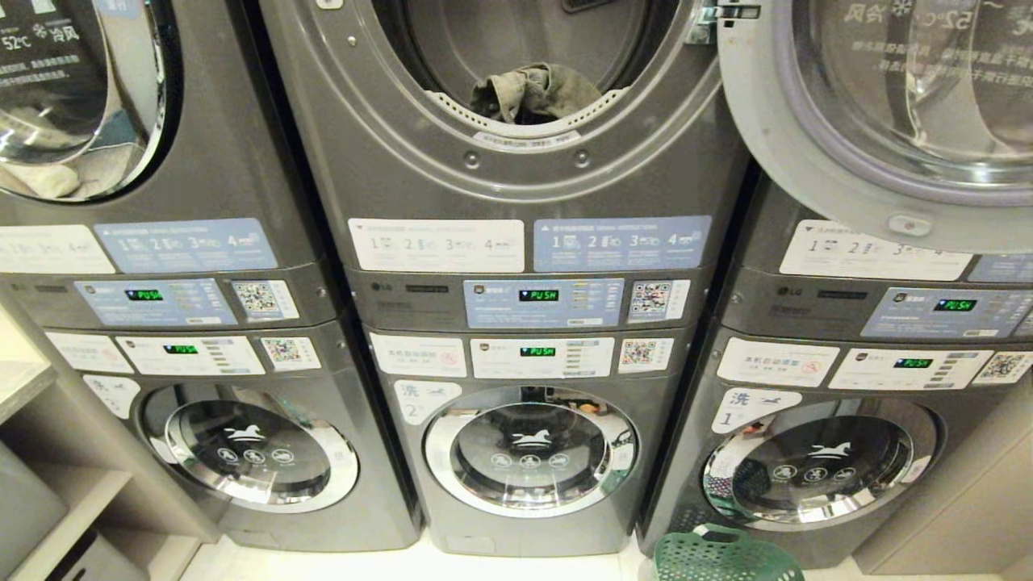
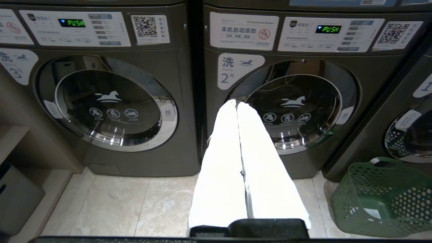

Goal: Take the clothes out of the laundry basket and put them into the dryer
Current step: Close the dryer

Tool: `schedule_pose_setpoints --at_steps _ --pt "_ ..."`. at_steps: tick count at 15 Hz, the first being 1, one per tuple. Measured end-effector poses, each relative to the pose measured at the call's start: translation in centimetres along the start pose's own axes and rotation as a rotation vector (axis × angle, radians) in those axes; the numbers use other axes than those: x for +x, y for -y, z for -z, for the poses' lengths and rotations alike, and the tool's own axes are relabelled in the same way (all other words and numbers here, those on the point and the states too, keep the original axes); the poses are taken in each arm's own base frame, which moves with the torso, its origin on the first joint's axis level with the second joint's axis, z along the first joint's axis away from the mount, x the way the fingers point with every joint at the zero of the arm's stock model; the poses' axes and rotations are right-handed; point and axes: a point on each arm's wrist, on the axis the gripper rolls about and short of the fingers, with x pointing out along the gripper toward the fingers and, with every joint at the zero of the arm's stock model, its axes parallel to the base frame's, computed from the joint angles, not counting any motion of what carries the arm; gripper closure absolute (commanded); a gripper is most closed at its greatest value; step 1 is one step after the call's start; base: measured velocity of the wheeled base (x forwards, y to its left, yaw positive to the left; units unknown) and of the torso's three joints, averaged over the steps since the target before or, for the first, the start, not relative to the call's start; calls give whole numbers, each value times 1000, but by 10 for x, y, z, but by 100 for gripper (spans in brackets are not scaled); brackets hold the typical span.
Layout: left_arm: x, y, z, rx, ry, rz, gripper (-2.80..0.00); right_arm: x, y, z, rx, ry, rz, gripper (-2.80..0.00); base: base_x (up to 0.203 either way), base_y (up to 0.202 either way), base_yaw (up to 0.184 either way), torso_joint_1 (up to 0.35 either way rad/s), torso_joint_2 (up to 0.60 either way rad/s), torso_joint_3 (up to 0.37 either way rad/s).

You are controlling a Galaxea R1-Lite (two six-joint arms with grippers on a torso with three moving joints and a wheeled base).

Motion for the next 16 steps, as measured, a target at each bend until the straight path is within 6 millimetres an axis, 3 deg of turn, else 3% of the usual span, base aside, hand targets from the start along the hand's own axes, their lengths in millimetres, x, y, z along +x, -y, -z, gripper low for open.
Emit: schedule_pose_setpoints --at_steps 7,12,13,16 --pt "0 0 0 -1 3 0 0 0 0 0 0 0 0 0 0 -181 -1 0 2 2" --pt "0 0 0 -3 4 1 0 0 0 -1 6 3 8 0 0 -13 1 -1 1 0" --pt "0 0 0 -4 4 1 0 -2 1 -4 6 5 28 0 0 0 0 0 0 0" --pt "0 0 0 -2 4 0 0 -10 3 -49 57 82 76 0 0 0 0 0 0 0"
